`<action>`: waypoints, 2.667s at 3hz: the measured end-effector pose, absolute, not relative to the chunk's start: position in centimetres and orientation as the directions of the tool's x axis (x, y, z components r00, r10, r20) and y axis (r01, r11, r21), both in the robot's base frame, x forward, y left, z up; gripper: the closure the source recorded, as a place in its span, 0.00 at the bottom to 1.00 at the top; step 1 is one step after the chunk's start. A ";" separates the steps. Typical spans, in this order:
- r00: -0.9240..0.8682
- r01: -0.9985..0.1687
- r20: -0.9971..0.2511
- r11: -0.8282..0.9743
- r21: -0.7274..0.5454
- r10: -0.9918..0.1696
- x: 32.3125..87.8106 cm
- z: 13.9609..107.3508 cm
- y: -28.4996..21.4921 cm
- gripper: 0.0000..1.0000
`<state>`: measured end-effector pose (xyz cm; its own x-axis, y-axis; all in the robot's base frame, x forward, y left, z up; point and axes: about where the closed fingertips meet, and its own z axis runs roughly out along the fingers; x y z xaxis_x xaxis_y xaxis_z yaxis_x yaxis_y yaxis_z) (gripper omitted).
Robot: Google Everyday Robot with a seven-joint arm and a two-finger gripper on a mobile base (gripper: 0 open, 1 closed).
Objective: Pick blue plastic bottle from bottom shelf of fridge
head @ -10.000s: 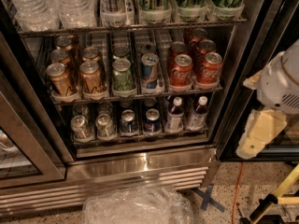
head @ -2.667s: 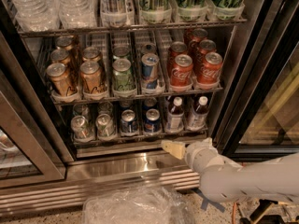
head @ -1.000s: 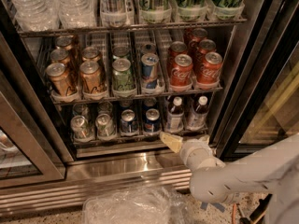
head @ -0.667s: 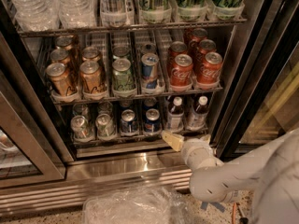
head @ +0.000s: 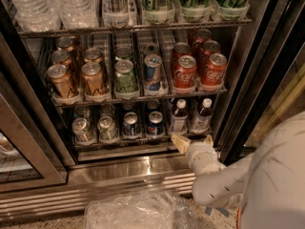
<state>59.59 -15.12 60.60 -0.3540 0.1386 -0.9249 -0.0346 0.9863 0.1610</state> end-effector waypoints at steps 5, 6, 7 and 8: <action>-0.258 -0.010 -0.966 0.999 0.040 0.036 62.6 60.0 -16.2 0.32; -0.244 0.004 -0.970 1.000 0.017 0.018 63.1 60.1 -16.9 0.31; -0.237 0.019 -0.971 1.000 -0.001 0.004 63.5 60.0 -17.5 0.27; -0.234 0.035 -0.972 0.999 -0.013 -0.004 63.8 59.9 -18.2 0.28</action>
Offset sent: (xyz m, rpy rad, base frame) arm 0.0045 0.0030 -0.0052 -0.0542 -0.0484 -0.0034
